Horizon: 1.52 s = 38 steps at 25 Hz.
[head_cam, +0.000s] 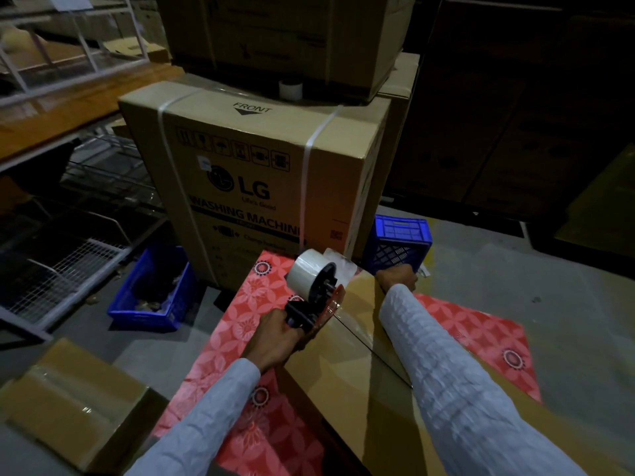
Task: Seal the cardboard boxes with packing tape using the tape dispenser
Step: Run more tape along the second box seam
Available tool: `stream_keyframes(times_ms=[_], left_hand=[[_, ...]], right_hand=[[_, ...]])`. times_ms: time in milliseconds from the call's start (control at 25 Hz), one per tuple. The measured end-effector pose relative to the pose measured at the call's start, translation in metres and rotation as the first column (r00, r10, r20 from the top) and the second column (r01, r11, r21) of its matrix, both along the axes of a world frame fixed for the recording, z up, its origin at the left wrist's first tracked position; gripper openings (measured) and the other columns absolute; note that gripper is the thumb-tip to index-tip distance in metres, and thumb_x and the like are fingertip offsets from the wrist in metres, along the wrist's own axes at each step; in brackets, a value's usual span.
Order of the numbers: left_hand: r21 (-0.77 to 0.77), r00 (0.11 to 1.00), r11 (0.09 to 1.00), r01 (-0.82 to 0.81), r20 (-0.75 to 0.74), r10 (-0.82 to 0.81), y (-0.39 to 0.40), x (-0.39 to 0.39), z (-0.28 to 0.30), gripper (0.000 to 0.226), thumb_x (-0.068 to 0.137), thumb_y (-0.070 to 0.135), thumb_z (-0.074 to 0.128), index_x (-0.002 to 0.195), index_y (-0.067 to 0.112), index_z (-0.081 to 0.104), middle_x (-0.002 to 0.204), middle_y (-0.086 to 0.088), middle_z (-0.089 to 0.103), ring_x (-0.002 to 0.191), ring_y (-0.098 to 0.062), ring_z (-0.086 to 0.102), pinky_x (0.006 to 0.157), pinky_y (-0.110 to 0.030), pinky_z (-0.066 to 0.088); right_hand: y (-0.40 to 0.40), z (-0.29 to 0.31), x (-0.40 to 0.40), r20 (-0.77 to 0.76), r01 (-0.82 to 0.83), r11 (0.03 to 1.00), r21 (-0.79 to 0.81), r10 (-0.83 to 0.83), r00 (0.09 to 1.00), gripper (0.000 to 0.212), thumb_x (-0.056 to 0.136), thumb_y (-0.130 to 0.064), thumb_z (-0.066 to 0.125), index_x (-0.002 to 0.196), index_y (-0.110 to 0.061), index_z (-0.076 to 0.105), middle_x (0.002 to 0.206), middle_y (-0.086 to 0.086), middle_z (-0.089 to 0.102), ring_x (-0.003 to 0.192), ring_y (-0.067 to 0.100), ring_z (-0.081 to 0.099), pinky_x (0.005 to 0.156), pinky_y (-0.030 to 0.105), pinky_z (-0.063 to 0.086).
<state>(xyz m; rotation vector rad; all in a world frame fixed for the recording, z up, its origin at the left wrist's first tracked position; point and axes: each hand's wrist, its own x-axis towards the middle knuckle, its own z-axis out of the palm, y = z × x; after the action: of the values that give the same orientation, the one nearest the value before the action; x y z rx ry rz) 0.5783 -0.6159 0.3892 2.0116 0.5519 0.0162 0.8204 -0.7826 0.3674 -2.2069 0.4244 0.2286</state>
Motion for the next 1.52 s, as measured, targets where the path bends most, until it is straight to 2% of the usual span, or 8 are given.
stream_keyframes(times_ms=[120, 240, 400, 520, 920, 1160, 1280, 1520], left_hand=[[0.03, 1.0, 1.0, -0.004, -0.012, 0.005, 0.001, -0.001, 0.004, 0.011, 0.073, 0.017, 0.067, 0.068, 0.008, 0.07, 0.067, -0.008, 0.074, 0.066, -0.024, 0.073, 0.056, -0.039, 0.056], [0.025, 1.0, 1.0, 0.014, -0.008, -0.014, 0.004, 0.0, -0.001, 0.014, 0.072, 0.019, 0.066, 0.073, 0.006, 0.071, 0.068, -0.008, 0.074, 0.067, -0.027, 0.073, 0.057, -0.042, 0.057], [0.043, 0.999, 0.999, 0.005, -0.038, -0.003, 0.01, 0.002, -0.007, 0.012, 0.073, 0.017, 0.067, 0.075, 0.005, 0.065, 0.064, -0.008, 0.068, 0.051, -0.025, 0.057, 0.051, -0.03, 0.042], [-0.035, 0.998, 0.999, 0.026, -0.059, -0.028, 0.01, 0.004, -0.006, 0.011, 0.076, 0.015, 0.069, 0.069, 0.009, 0.064, 0.056, -0.002, 0.06, 0.046, -0.014, 0.047, 0.049, -0.026, 0.038], [-0.316, 0.983, 0.938, 0.142, -0.065, -0.171, 0.028, 0.001, -0.006, 0.029, 0.081, 0.026, 0.066, 0.093, 0.0, 0.064, 0.06, -0.013, 0.054, 0.05, -0.022, 0.047, 0.048, -0.032, 0.04], [-0.372, 0.983, 0.916, 0.151, -0.038, -0.178, 0.039, 0.005, -0.004, 0.014, 0.099, 0.015, 0.059, 0.087, 0.009, 0.055, 0.055, -0.009, 0.04, 0.039, -0.018, 0.036, 0.04, -0.023, 0.03], [-0.339, 0.976, 0.919, 0.201, -0.007, -0.216, 0.036, -0.001, 0.0, 0.022, 0.092, 0.021, 0.064, 0.08, 0.007, 0.052, 0.058, -0.012, 0.042, 0.046, -0.019, 0.036, 0.045, -0.026, 0.029], [-0.104, 0.974, 0.971, 0.215, -0.05, -0.221, 0.026, 0.0, 0.002, 0.016, 0.084, 0.011, 0.063, 0.082, -0.003, 0.069, 0.074, -0.018, 0.074, 0.06, -0.036, 0.068, 0.05, -0.034, 0.049]], right_hand=[[0.01, 0.003, -0.017, 0.213, -0.12, 0.992, 0.042, 0.108, 0.971, 0.016, 0.091, -0.019, 0.077, 0.105, -0.011, 0.078, 0.11, 0.011, 0.075, 0.102, 0.028, 0.068, 0.084, 0.028, 0.046], [0.014, 0.003, -0.04, 0.313, -0.268, 0.963, 0.01, 0.251, 0.916, 0.029, 0.096, -0.041, 0.07, 0.107, -0.017, 0.078, 0.104, 0.005, 0.076, 0.087, 0.021, 0.066, 0.082, 0.029, 0.049], [0.018, -0.004, -0.052, 0.31, -0.251, 0.943, -0.22, 0.312, 0.898, 0.03, 0.089, -0.046, 0.072, 0.114, -0.027, 0.075, 0.112, 0.0, 0.076, 0.104, 0.028, 0.069, 0.087, 0.035, 0.05], [0.02, -0.01, -0.052, 0.299, -0.2, 0.965, -0.168, 0.244, 0.923, 0.03, 0.087, -0.048, 0.074, 0.112, -0.031, 0.075, 0.114, 0.0, 0.076, 0.109, 0.03, 0.068, 0.097, 0.043, 0.05], [0.041, -0.022, -0.086, 0.418, -0.118, 0.975, -0.189, 0.189, 0.889, 0.031, 0.092, -0.039, 0.055, 0.121, -0.04, 0.067, 0.123, -0.005, 0.069, 0.116, 0.026, 0.062, 0.1, 0.047, 0.052], [0.032, -0.05, -0.122, 0.348, -0.402, 0.828, -0.39, 0.537, 0.768, 0.042, 0.108, -0.031, 0.042, 0.148, -0.025, 0.054, 0.158, 0.0, 0.047, 0.148, 0.028, 0.036, 0.121, 0.051, 0.03], [0.031, -0.049, -0.144, 0.308, -0.382, 0.813, -0.439, 0.536, 0.786, 0.047, 0.111, -0.031, 0.034, 0.158, -0.026, 0.039, 0.166, -0.001, 0.032, 0.156, 0.024, 0.02, 0.127, 0.046, 0.014], [0.034, -0.028, -0.153, 0.318, -0.33, 0.832, -0.445, 0.492, 0.811, 0.045, 0.11, -0.023, 0.034, 0.153, -0.013, 0.044, 0.163, 0.006, 0.038, 0.155, 0.023, 0.024, 0.127, 0.044, 0.017]])
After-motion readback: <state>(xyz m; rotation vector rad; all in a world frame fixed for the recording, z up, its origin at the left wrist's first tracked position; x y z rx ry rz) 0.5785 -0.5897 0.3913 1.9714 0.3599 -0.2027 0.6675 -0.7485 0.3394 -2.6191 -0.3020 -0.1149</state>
